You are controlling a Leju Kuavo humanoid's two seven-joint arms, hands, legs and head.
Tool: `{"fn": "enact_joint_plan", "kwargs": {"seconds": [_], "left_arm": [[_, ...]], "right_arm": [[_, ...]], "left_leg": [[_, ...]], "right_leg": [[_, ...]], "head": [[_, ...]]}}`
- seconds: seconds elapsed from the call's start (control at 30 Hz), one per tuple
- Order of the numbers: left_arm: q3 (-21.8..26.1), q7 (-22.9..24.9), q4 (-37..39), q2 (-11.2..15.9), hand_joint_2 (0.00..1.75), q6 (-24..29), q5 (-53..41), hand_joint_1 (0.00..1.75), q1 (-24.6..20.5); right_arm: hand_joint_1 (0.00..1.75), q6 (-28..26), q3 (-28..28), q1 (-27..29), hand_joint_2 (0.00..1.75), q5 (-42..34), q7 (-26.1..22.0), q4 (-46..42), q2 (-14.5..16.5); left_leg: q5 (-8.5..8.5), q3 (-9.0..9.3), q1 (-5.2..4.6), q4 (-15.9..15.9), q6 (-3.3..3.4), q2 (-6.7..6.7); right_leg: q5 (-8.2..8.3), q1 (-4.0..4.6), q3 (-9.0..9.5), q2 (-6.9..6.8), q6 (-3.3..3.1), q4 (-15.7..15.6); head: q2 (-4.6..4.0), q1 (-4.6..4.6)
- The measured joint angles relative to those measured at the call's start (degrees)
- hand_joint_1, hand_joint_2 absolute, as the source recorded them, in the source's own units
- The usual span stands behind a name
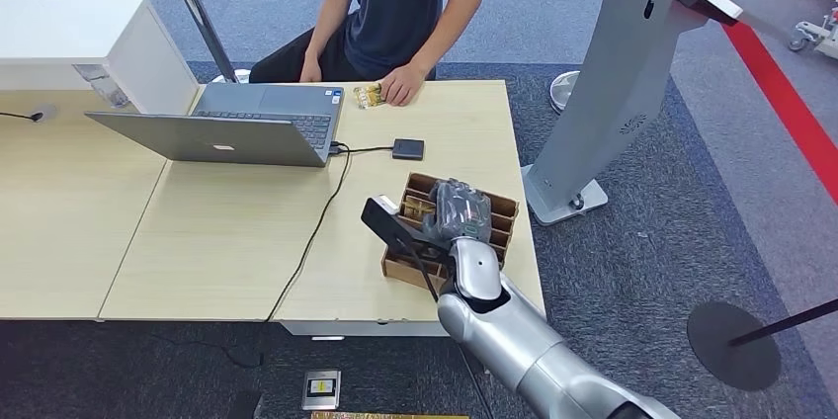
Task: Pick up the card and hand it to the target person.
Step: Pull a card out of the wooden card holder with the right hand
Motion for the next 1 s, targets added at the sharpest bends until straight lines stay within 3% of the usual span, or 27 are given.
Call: {"fn": "enact_joint_plan", "kwargs": {"seconds": [1.0], "left_arm": [[-1.34,0.16,0.00,-0.02,1.75,-0.37,-0.14,0.00,-0.55]], "right_arm": [[0.96,2.20,-0.69,-1.31,1.75,-0.10,-0.98,3.28,0.69]], "left_leg": [[0.00,0.07,0.00,0.00,0.00,0.00]], "right_leg": [[0.00,0.00,0.06,0.00,0.00,0.00]], "head": [[0.00,0.00]]}}
